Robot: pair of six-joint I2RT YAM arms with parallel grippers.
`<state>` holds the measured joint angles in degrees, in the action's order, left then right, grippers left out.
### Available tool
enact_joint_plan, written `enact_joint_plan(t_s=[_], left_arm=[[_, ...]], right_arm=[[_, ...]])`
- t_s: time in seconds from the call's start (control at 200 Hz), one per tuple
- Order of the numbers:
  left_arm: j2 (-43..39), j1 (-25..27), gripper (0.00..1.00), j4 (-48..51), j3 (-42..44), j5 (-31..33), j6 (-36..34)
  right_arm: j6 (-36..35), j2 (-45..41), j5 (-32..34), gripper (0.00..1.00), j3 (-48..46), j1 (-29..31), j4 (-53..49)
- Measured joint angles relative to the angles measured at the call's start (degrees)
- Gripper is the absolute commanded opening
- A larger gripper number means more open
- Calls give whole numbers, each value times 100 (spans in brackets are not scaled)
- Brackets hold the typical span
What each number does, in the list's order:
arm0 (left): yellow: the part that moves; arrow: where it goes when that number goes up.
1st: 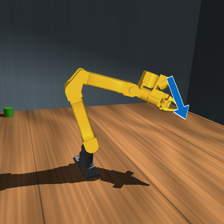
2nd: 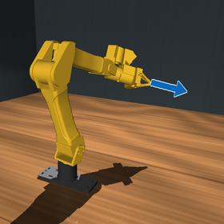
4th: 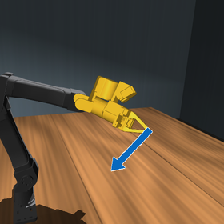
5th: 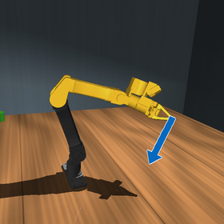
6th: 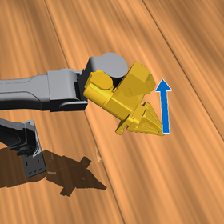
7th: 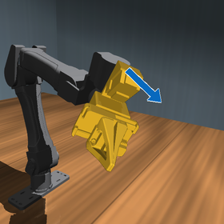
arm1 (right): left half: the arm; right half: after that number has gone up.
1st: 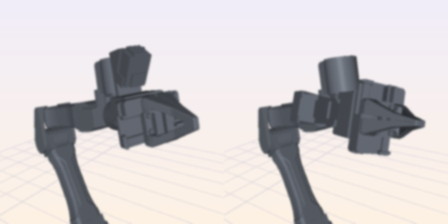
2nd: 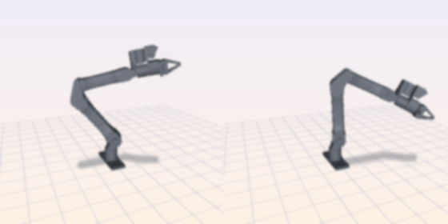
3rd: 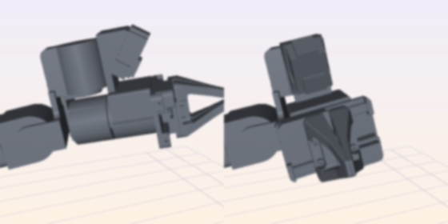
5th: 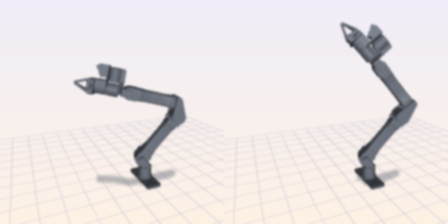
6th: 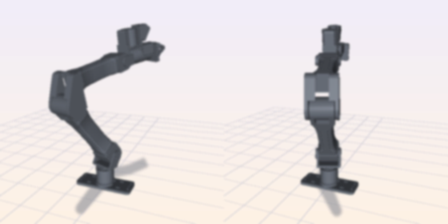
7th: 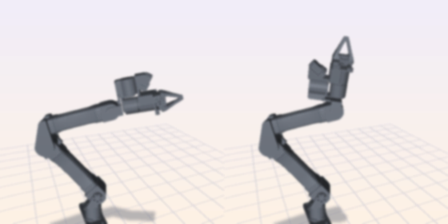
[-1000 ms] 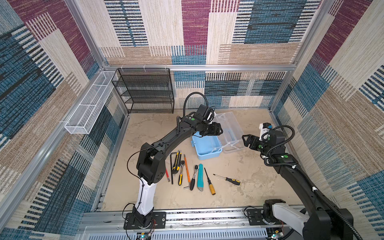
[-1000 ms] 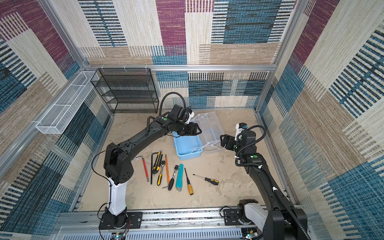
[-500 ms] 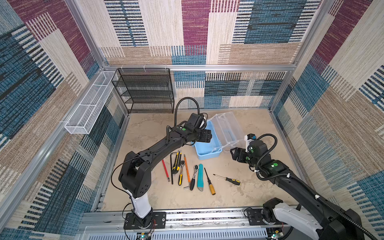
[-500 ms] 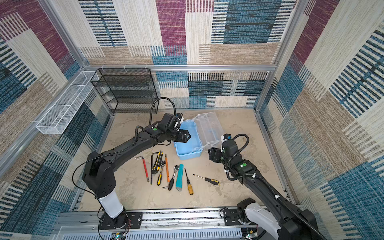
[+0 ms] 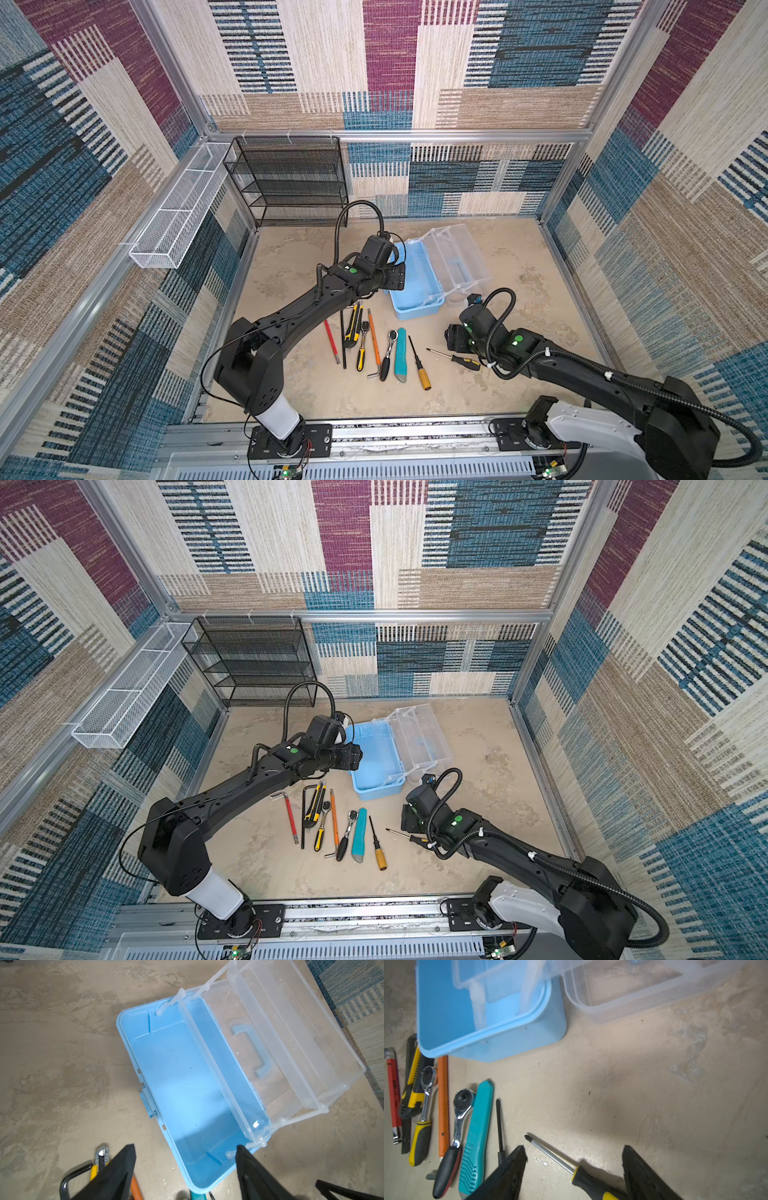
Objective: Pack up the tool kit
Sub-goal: 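Release the lid and pull the left gripper back while right gripper moves toward the tools, then lower the right gripper over the black-and-yellow screwdriver handle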
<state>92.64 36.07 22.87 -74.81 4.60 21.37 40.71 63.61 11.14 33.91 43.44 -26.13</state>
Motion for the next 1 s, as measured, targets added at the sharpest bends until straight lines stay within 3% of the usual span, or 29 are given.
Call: enact_joint_plan(t_s=[0.25, 0.436, 0.691, 1.002], left_arm=[[-629, -46, 80, -411, 901, 109, -55], [-662, -160, 81, -420, 986, 114, -48], [-796, -219, 81, -490, 1237, 7, -46], [-828, -243, 80, -636, 1397, -201, -26]], right_arm=[[378, 129, 101, 77, -68, 225, -321], [614, 219, -66, 86, -251, 225, -505], [894, -286, -221, 92, -496, 229, -708], [887, -186, -470, 94, -546, 229, -710]])
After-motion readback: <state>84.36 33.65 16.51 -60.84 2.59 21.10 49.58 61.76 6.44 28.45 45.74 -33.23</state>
